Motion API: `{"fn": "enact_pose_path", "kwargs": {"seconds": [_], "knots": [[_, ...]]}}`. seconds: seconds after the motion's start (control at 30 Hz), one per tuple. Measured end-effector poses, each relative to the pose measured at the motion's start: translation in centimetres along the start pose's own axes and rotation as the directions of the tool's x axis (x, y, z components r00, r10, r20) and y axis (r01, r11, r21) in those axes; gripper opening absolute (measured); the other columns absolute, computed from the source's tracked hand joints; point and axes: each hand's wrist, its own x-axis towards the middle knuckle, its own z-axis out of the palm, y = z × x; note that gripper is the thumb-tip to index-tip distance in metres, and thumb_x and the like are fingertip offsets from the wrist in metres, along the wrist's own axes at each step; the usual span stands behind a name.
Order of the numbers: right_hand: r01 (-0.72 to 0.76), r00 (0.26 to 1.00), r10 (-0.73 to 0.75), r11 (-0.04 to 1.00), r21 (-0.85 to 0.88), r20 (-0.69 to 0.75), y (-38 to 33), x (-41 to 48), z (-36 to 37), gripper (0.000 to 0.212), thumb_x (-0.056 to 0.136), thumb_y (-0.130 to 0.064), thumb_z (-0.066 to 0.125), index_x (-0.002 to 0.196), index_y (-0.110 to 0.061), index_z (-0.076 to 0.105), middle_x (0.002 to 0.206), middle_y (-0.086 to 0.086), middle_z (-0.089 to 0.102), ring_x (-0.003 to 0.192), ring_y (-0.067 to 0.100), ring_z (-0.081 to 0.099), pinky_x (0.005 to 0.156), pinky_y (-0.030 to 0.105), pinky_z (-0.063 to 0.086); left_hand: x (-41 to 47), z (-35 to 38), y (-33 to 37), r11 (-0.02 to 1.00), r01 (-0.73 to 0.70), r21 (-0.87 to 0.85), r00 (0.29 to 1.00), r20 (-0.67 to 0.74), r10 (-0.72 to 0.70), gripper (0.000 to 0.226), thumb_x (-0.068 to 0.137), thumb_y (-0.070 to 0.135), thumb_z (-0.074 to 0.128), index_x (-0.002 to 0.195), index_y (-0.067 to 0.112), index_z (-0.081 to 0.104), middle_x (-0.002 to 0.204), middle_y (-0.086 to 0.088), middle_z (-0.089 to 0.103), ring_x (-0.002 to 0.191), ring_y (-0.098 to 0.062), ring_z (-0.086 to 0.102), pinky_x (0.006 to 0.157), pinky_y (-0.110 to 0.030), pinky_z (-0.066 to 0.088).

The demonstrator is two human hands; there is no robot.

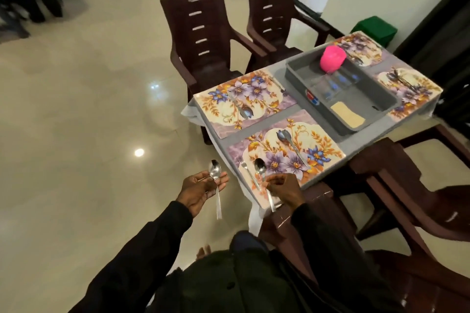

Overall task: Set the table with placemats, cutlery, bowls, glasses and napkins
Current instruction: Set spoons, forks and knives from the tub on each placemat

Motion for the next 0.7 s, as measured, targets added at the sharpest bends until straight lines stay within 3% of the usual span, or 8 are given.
{"fn": "enact_pose_path", "kwargs": {"seconds": [0.13, 0.23, 0.33, 0.53, 0.7], "knots": [[-0.056, 0.992, 0.051, 0.998, -0.039, -0.114, 0.1, 4.3, -1.3, 0.014, 0.080, 0.003, 0.079, 0.079, -0.011, 0.076, 0.068, -0.008, 0.070, 0.069, 0.008, 0.062, 0.068, 0.025, 0.049, 3.0, 0.2, 2.9, 1.000, 0.030, 0.003, 0.999, 0.020, -0.030, 0.036, 0.091, -0.018, 0.058, 0.127, -0.012, 0.057, 0.122, -0.028, 0.070, 0.114, -0.040, 0.070, 0.097, -0.041, 0.058], [-0.119, 0.972, 0.104, 0.991, -0.059, -0.211, 0.5, 8.3, -3.2, 0.013, 0.080, 0.003, 0.078, 0.092, 0.000, 0.078, 0.083, 0.008, 0.073, 0.080, 0.016, 0.066, 0.078, 0.030, 0.053, 5.9, 1.0, 4.7, 0.999, 0.026, 0.032, 0.999, 0.040, -0.027, 0.036, 0.091, -0.018, 0.058, 0.127, -0.013, 0.057, 0.123, -0.029, 0.069, 0.115, -0.041, 0.069, 0.098, -0.042, 0.057], [-0.135, 0.946, 0.090, 0.983, -0.125, -0.312, 1.0, 12.6, -5.4, 0.013, 0.078, 0.004, 0.078, 0.090, 0.002, 0.079, 0.093, 0.017, 0.076, 0.088, 0.022, 0.068, 0.087, 0.035, 0.055, 8.7, 1.9, 6.3, 0.997, 0.046, 0.056, 0.998, 0.028, -0.048, 0.036, 0.092, -0.019, 0.056, 0.128, -0.016, 0.055, 0.121, -0.029, 0.070, 0.114, -0.040, 0.069, 0.098, -0.042, 0.057], [-0.253, 0.872, 0.157, 0.955, -0.153, -0.463, 1.9, 19.1, -8.6, 0.009, 0.077, 0.005, 0.076, 0.083, 0.001, 0.080, 0.089, 0.018, 0.077, 0.091, 0.030, 0.072, 0.086, 0.033, 0.056, 12.6, 3.5, 8.5, 0.992, 0.038, 0.118, 0.999, 0.009, -0.040, 0.033, 0.093, -0.016, 0.057, 0.126, -0.014, 0.058, 0.121, -0.027, 0.070, 0.113, -0.041, 0.070, 0.099, -0.043, 0.056], [-0.291, 0.863, 0.157, 0.931, -0.218, -0.480, 2.0, 22.3, -9.6, 0.004, 0.079, -0.004, 0.079, 0.082, -0.002, 0.081, 0.087, 0.017, 0.077, 0.089, 0.032, 0.072, 0.091, 0.033, 0.054, 14.7, 3.2, 8.9, 0.990, 0.067, 0.122, 0.997, -0.040, -0.062, 0.033, 0.094, -0.014, 0.058, 0.127, -0.014, 0.058, 0.123, -0.027, 0.070, 0.114, -0.040, 0.069, 0.100, -0.043, 0.056]]}}
